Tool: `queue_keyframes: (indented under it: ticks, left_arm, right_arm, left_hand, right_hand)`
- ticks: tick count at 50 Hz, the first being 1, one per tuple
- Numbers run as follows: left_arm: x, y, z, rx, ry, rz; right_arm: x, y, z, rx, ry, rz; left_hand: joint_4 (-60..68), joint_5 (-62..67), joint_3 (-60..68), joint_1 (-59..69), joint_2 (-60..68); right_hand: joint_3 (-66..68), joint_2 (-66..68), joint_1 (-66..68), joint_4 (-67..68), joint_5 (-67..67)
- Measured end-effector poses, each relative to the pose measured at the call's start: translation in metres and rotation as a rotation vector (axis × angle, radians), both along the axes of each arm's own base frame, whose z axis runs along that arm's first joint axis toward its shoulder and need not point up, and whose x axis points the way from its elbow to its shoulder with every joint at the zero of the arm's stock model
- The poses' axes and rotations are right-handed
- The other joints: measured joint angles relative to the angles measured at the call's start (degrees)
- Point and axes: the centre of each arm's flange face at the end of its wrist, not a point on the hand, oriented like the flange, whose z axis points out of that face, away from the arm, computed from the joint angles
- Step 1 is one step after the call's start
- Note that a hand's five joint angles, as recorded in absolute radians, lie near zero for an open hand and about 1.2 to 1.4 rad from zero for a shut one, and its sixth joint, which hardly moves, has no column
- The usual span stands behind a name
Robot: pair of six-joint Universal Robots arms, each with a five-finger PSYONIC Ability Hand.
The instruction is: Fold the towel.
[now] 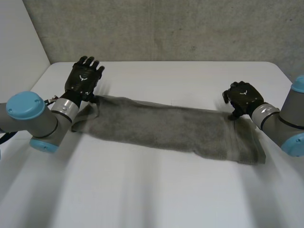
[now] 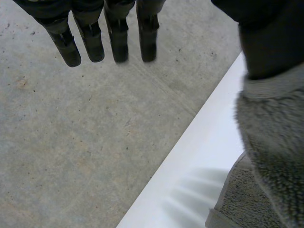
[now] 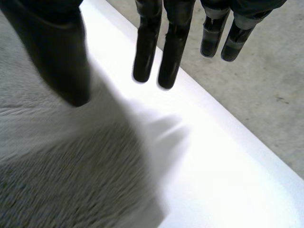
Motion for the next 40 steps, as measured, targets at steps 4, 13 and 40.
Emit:
queue_keyframes:
  ticks: [4,13,40]
  left_arm:
    - [-0.001,-0.001,0.002,-0.007,0.003,0.004]
    - [-0.001,0.002,0.035,-0.068,0.019,0.006]
    - [0.039,0.020,0.080,-0.076,0.008,0.043]
  right_arm:
    - [0.001,-0.005,0.005,-0.030,0.008,-0.035]
    - [-0.004,-0.005,0.049,-0.122,0.000,-0.121]
    - [-0.029,0.146,0.062,0.168,0.023,-0.043]
  left_hand:
    - [0.00,-3.19,0.00,-2.01,-3.34]
    - [0.00,-3.19,0.00,-2.01,-3.44]
    - [0.00,27.01,0.00,26.17,27.21]
  right_hand:
    - [0.00,-17.57,-17.49,0.00,-21.13]
    - [0.00,-36.35,-34.19,0.00,-25.90]
    - [0.00,-36.35,-34.19,0.00,-25.90]
